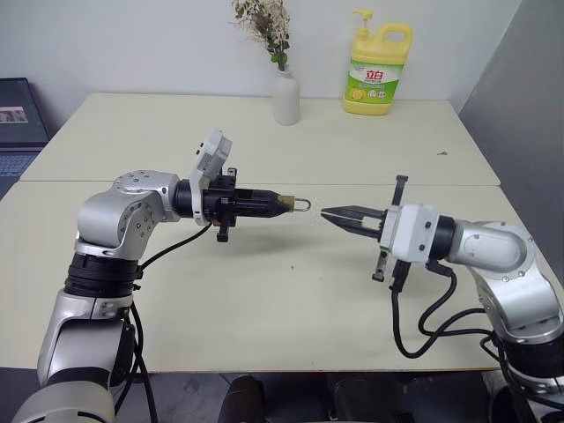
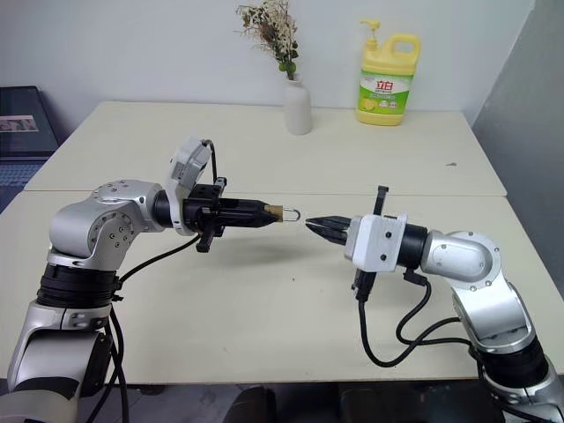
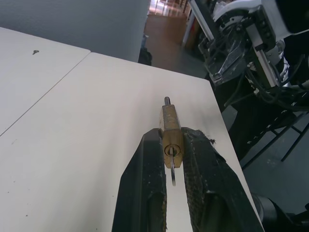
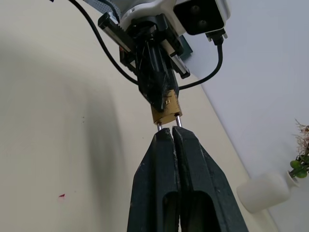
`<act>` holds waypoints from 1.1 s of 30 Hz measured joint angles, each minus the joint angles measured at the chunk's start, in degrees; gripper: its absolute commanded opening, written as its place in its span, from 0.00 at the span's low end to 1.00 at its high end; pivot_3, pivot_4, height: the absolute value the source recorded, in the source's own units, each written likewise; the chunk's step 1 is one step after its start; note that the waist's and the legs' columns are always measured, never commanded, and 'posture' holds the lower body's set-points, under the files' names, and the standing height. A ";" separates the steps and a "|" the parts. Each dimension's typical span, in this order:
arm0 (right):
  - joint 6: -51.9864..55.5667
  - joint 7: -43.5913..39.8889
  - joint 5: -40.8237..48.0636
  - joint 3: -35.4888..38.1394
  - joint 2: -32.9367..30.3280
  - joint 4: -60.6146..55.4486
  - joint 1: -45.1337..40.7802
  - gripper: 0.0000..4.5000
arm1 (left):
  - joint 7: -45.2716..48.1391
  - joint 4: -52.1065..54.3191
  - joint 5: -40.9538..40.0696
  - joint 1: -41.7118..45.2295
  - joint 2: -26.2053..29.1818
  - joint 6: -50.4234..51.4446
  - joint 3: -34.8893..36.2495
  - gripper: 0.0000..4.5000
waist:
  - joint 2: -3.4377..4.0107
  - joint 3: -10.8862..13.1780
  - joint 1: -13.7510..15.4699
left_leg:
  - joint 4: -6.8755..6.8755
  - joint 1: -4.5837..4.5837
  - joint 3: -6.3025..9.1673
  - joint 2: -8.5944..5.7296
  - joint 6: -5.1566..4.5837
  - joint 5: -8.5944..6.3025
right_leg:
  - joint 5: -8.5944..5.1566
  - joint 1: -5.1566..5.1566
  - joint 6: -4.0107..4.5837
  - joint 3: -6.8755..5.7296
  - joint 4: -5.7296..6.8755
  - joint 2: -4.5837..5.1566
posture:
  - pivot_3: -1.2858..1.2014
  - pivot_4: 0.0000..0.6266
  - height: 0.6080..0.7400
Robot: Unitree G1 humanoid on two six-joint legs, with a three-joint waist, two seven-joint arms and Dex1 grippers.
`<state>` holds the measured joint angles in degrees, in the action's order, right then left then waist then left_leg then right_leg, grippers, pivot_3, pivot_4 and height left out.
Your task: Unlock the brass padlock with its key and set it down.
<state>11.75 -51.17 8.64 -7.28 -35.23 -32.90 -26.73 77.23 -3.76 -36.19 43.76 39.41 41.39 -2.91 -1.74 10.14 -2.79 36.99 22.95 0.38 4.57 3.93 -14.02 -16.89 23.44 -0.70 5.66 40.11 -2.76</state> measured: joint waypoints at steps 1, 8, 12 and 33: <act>0.10 0.01 0.01 -0.66 0.21 0.16 -0.67 0.00 | 0.10 0.24 -0.06 0.00 0.06 0.23 0.00 0.04 | 0.00 0.00 0.00 | 0.00 0.00 0.02 0.00 0.00 0.00 | 0.00 0.00 0.00 -0.01 0.00 0.00 | 0.52 0.24 1.00; -1.57 0.03 -1.23 -4.04 1.74 4.53 -4.41 0.00 | 0.92 2.31 -1.32 -0.11 0.59 1.30 0.05 0.04 | 0.00 0.00 0.04 | 0.00 0.01 0.02 0.00 0.00 0.00 | 0.01 0.00 0.01 -0.02 -0.01 0.00 | 0.52 0.24 1.00; -3.34 -0.05 -2.13 -5.34 1.98 6.34 -5.32 0.00 | 0.84 3.49 -1.95 -0.11 0.65 2.08 0.08 0.04 | 0.00 0.00 0.05 | 0.00 0.01 0.01 0.00 0.00 0.00 | 0.00 0.00 0.01 -0.01 -0.01 0.00 | 0.52 0.24 1.00; -9.80 -4.72 -2.83 -5.36 -0.25 13.16 -6.65 0.00 | 0.98 5.98 -3.60 -1.07 1.67 3.35 0.76 0.04 | 0.00 0.00 0.04 | 0.00 0.01 0.02 0.00 0.00 0.00 | 0.01 0.00 0.01 -0.01 -0.01 0.00 | 0.52 0.24 1.00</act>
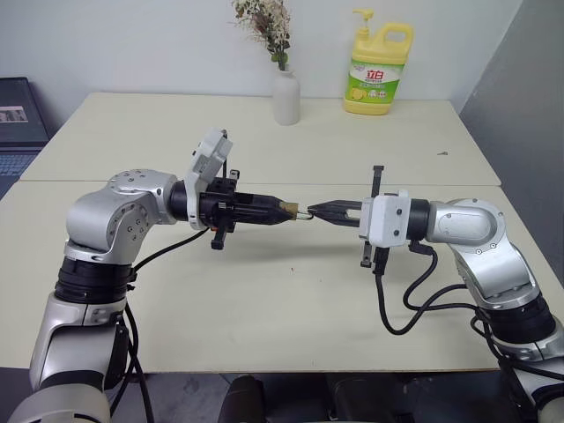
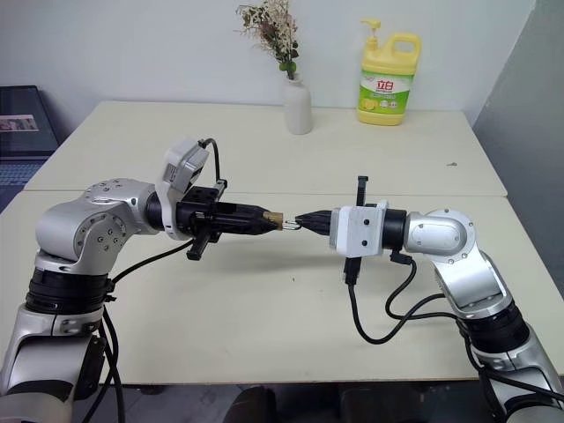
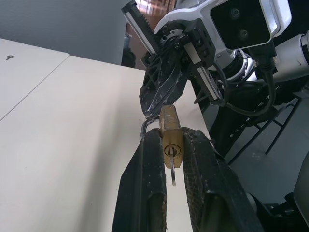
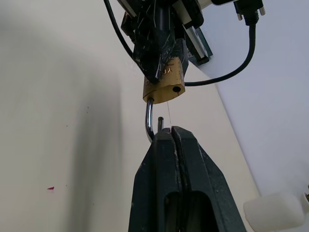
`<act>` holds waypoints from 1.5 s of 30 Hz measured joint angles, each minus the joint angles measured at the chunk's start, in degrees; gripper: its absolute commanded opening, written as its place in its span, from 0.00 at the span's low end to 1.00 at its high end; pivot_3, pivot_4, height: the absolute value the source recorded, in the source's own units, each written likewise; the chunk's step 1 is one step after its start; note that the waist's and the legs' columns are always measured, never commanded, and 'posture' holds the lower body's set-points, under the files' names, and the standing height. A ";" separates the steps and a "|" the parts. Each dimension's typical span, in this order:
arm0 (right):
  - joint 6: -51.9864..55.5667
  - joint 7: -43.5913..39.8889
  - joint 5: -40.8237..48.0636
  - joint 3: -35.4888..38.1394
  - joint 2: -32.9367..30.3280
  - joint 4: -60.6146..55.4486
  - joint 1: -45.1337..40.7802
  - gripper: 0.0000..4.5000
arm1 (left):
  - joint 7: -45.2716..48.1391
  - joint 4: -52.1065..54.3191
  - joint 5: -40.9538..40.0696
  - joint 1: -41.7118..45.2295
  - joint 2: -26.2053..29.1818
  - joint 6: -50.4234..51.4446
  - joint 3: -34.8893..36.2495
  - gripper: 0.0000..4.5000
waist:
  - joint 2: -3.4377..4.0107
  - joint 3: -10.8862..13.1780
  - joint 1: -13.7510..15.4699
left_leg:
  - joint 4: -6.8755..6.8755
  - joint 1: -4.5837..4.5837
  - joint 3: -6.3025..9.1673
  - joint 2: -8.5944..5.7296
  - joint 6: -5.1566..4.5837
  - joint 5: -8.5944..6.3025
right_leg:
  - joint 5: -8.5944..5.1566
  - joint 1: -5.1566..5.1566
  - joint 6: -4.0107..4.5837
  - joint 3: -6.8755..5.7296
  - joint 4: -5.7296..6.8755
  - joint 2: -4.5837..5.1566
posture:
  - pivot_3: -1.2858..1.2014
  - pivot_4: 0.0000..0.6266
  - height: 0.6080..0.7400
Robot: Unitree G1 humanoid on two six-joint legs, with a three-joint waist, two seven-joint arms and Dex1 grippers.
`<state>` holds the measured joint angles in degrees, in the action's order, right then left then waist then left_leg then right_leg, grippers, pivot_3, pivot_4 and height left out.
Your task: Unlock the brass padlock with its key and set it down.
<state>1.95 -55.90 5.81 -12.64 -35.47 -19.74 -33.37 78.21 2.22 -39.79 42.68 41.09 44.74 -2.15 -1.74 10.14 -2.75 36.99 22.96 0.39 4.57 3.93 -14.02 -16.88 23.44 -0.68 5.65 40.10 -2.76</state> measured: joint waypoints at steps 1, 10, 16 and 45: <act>-0.15 -0.36 0.01 0.00 -0.07 0.04 -0.01 0.00 | 0.00 0.09 -0.12 0.00 0.06 0.03 0.03 0.04 | 0.00 0.00 0.00 | 0.00 0.00 0.00 0.00 0.00 0.00 | 0.00 0.00 0.00 0.00 0.00 0.00 | 0.52 0.24 1.00; -1.79 -3.26 0.82 -1.12 0.51 1.20 -0.40 0.00 | -0.02 0.52 -1.82 0.00 0.17 1.50 0.33 0.04 | 0.00 0.00 0.00 | 0.00 0.00 0.01 0.00 0.00 0.00 | 0.00 0.00 0.00 -0.01 0.00 0.00 | 0.52 0.24 1.00; -1.94 -3.92 1.16 -1.24 0.58 1.20 -0.39 0.00 | -0.12 0.52 -2.02 0.00 0.23 1.52 0.35 0.04 | 0.00 0.00 0.01 | 0.00 -0.01 0.01 0.00 0.00 0.00 | 0.00 0.00 0.00 -0.01 0.00 0.00 | 0.52 0.24 1.00; 10.33 1.24 3.41 3.38 -5.30 -11.17 13.93 0.00 | -9.67 -8.66 6.85 -11.60 -3.22 0.87 -3.41 0.04 | 0.00 0.00 0.55 | 0.02 -0.03 0.11 -0.02 -0.01 0.00 | -0.02 -0.06 -0.04 -0.04 -0.02 -0.02 | 0.52 0.24 1.00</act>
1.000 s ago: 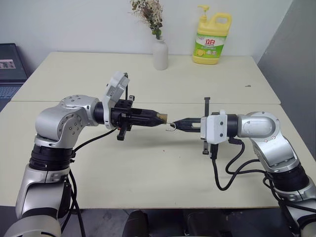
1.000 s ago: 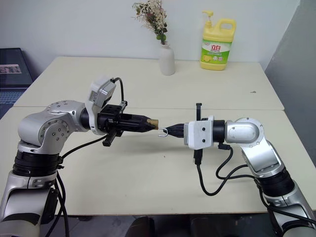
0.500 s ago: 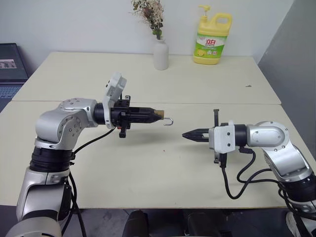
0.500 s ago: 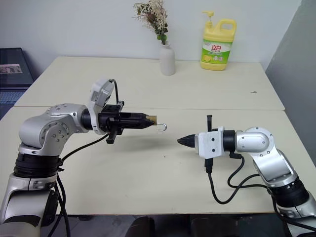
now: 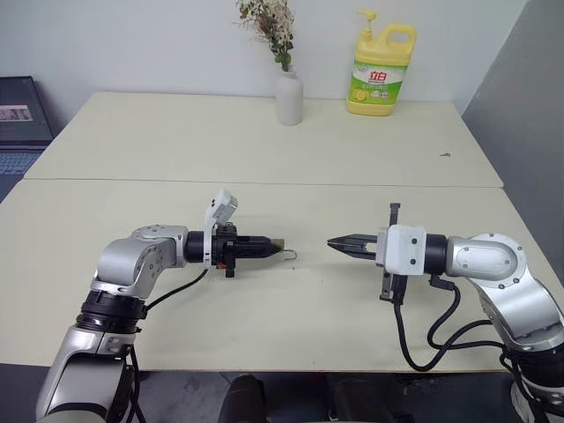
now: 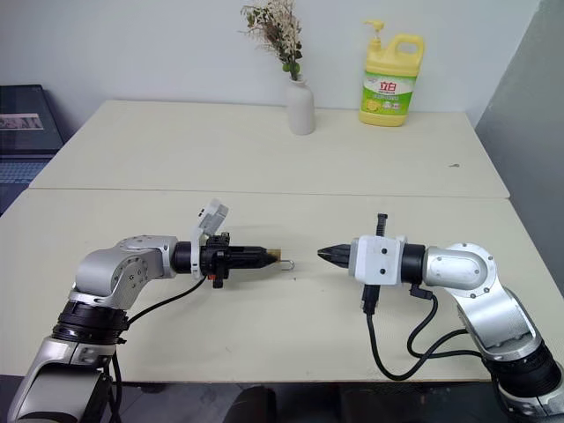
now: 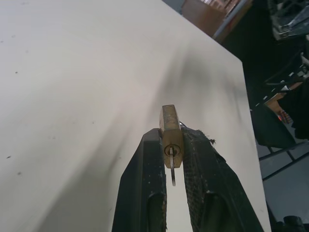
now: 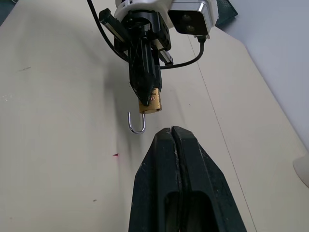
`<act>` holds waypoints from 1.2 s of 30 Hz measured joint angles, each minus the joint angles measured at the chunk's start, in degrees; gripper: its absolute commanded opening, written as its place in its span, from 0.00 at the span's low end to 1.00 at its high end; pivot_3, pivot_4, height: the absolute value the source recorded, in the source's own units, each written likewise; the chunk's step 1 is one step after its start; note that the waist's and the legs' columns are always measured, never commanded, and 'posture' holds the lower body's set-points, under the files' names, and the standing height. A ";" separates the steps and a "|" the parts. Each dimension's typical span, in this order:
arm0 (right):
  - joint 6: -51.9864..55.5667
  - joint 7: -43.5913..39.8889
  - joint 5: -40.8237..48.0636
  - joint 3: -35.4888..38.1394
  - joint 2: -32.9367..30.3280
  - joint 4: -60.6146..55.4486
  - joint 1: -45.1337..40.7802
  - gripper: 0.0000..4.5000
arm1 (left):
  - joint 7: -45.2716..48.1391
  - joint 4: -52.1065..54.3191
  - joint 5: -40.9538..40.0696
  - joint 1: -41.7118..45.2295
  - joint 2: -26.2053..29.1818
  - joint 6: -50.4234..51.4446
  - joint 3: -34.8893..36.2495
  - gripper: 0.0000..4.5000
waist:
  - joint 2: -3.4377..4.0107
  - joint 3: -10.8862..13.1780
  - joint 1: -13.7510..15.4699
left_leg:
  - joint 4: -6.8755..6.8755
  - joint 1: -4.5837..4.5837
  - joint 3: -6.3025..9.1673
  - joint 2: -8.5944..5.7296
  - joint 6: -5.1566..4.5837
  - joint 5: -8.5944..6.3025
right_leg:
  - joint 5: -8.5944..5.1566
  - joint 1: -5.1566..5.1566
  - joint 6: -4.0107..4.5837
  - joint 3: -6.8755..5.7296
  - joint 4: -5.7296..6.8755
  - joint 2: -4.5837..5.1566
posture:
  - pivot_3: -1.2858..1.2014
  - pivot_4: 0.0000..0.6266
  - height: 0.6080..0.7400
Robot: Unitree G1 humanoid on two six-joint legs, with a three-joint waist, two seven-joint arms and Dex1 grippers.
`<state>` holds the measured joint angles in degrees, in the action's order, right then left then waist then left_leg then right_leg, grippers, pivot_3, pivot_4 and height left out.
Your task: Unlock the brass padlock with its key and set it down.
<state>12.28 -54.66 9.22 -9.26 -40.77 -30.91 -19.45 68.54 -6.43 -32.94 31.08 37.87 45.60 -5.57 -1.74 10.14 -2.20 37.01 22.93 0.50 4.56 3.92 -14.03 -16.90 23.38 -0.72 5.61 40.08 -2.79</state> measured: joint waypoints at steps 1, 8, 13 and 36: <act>0.35 0.00 -0.01 0.00 -0.01 -0.22 0.13 0.00 | -0.63 -0.32 0.66 -0.15 -0.12 0.00 -0.30 0.04 | 0.00 0.00 0.00 | 0.00 0.00 0.00 0.00 0.00 0.00 | 0.00 0.00 0.00 0.00 0.00 0.00 | 0.52 0.24 1.00; 3.23 -0.38 0.58 -1.49 -0.38 -2.23 0.74 0.00 | -4.49 -1.50 3.75 -2.01 -1.79 0.88 -1.69 0.04 | 0.00 0.00 0.00 | 0.00 0.00 0.03 0.00 0.00 0.00 | 0.01 0.00 0.01 -0.02 0.00 0.00 | 0.52 0.24 1.00; 3.94 -0.39 1.05 -2.20 -0.39 -3.03 0.74 0.00 | -5.94 -3.59 4.92 -1.99 -2.16 1.14 -1.61 0.04 | 0.00 0.00 0.00 | 0.00 0.00 0.04 -0.01 0.00 0.00 | -0.01 0.00 -0.02 -0.01 0.00 0.00 | 0.52 0.24 1.00; 4.60 -1.31 1.11 -3.49 -1.17 -3.25 1.05 0.00 | -3.65 -6.29 9.16 -0.79 2.47 -11.06 1.45 0.90 | 0.00 0.00 0.07 | 0.00 -0.01 0.09 0.00 0.00 0.00 | -0.11 -0.05 -0.18 -0.04 -0.03 -0.01 | 0.52 0.24 1.00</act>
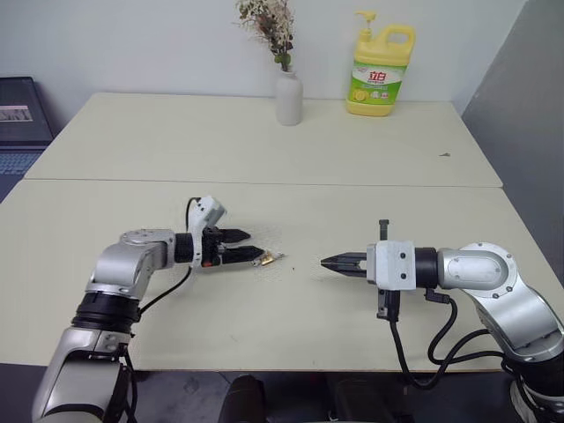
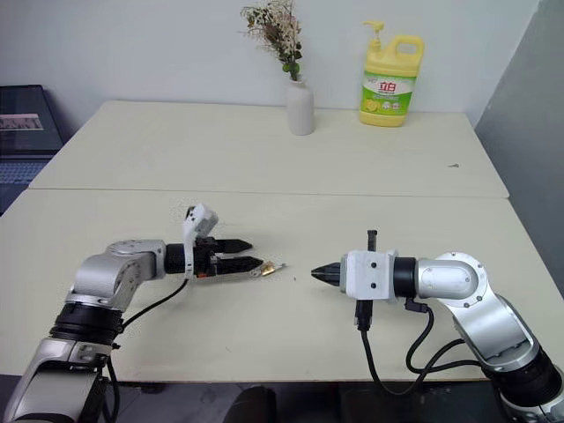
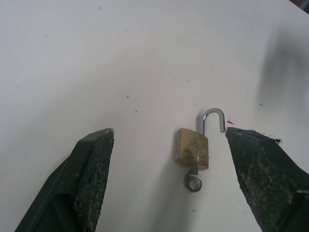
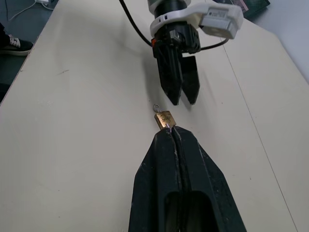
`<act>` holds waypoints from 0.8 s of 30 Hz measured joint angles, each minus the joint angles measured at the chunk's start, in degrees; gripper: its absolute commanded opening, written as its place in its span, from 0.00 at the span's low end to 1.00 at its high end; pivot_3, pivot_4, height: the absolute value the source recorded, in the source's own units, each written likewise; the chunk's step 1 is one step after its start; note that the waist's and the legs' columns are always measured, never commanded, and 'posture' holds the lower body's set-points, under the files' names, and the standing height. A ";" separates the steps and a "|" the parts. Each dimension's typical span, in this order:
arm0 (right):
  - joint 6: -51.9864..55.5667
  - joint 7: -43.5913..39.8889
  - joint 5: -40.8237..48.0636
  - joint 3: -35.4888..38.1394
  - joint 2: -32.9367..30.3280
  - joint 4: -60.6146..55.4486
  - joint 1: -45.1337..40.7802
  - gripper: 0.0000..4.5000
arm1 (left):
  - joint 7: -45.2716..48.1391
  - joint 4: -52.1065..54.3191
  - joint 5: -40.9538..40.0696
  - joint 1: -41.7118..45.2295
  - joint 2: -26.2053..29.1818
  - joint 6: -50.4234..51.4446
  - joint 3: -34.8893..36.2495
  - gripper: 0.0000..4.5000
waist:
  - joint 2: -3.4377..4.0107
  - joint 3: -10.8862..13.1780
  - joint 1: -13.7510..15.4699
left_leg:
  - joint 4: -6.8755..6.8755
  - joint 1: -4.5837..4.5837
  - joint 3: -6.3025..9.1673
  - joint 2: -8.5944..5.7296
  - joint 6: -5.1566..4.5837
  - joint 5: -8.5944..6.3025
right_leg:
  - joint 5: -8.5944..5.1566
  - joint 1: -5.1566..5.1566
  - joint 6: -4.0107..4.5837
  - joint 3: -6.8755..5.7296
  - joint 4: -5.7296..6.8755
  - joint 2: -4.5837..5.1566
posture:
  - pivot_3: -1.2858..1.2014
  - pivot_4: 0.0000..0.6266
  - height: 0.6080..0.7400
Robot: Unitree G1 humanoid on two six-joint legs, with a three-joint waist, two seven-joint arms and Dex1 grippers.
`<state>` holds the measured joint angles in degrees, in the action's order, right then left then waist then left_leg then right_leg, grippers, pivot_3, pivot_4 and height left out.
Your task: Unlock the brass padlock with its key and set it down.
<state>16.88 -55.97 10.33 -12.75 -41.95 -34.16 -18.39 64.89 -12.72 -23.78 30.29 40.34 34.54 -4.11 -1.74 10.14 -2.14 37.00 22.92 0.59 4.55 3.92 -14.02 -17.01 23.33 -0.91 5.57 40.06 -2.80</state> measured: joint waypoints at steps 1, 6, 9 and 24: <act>0.12 -0.04 0.01 -0.04 -0.04 -0.02 0.25 0.00 | 0.65 1.00 0.33 -0.44 0.83 -1.95 0.15 0.94 | 0.00 0.00 0.03 | -0.01 0.00 0.00 0.00 0.00 0.00 | 0.00 0.00 0.00 0.01 -0.02 0.00 | 0.52 0.24 1.00; 2.09 -0.16 0.97 -0.17 -0.27 -0.37 2.25 0.19 | 5.29 6.81 4.78 -6.09 9.53 -17.30 2.43 1.00 | 0.01 0.01 -0.17 | -0.05 -0.03 -0.03 0.03 0.00 0.00 | 0.06 0.04 0.21 0.00 -0.02 0.00 | 0.52 0.24 1.00; 2.99 -0.28 1.80 -0.24 -0.32 -0.28 2.08 0.44 | 7.12 10.92 4.96 -9.75 12.49 -20.98 4.49 1.00 | 0.02 0.01 0.05 | -0.03 -0.02 -0.09 0.04 0.00 0.00 | -0.05 0.04 0.01 0.02 -0.03 0.02 | 0.52 0.24 1.00; 4.67 -3.88 3.90 -0.21 -2.18 4.42 1.41 0.51 | 0.83 20.16 3.66 -18.76 13.57 -16.42 9.70 1.00 | 0.01 0.01 0.26 | -0.03 -0.02 -0.19 0.06 0.00 0.00 | -0.06 0.06 -0.01 0.04 -0.03 0.04 | 0.52 0.24 1.00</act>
<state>21.55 -59.85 14.23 -12.96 -44.12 -29.74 -16.99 65.72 7.44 -20.13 11.53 53.92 18.12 5.59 -1.73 10.15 -1.88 36.97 22.90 0.40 4.61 3.91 -14.03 -17.07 23.39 -0.91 5.61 40.03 -2.75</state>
